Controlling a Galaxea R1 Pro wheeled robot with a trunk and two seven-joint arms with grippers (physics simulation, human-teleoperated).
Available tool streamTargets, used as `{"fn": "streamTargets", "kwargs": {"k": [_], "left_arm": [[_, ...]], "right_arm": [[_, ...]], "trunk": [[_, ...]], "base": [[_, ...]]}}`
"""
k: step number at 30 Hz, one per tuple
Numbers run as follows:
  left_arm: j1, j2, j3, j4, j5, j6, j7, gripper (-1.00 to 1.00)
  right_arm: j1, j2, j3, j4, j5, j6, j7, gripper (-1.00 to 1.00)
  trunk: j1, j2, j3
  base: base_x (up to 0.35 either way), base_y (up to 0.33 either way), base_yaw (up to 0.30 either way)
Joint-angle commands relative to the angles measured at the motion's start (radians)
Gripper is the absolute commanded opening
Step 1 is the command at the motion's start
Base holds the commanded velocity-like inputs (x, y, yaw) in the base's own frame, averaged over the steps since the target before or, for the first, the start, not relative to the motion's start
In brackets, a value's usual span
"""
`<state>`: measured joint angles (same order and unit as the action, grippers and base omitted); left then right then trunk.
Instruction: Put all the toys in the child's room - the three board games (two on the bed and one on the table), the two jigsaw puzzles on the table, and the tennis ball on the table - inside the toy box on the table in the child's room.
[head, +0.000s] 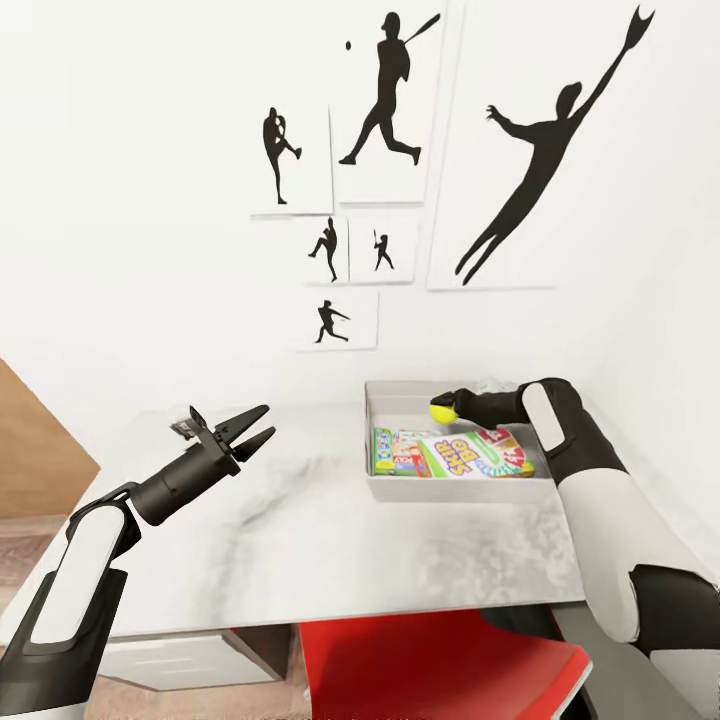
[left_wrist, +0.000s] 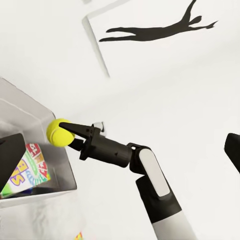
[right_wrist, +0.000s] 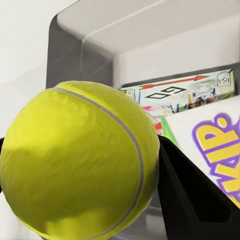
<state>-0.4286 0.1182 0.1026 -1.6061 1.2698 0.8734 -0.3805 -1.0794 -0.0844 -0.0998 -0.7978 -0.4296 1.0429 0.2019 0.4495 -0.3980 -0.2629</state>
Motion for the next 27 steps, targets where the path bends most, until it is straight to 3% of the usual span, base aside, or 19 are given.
{"fn": "streamTargets", "kwargs": {"k": [1,27], "left_arm": [[-0.001,0.0,0.001,0.0,0.0,0.006,-0.003,1.0],[-0.001,0.0,0.0,0.0,0.003,0.006,-0.003,1.0]], "right_arm": [[-0.004,0.002,-0.003,0.0,0.009,0.004,0.008,-1.0],[-0.04,0.002,-0.009,0.007,0.009,-0.033,0.007,-1.0]], "trunk": [[0.001,-0.002,-0.004],[0.001,-0.002,-0.046]], "base": [[0.0,0.0,0.0],[0.0,0.0,0.0]]}}
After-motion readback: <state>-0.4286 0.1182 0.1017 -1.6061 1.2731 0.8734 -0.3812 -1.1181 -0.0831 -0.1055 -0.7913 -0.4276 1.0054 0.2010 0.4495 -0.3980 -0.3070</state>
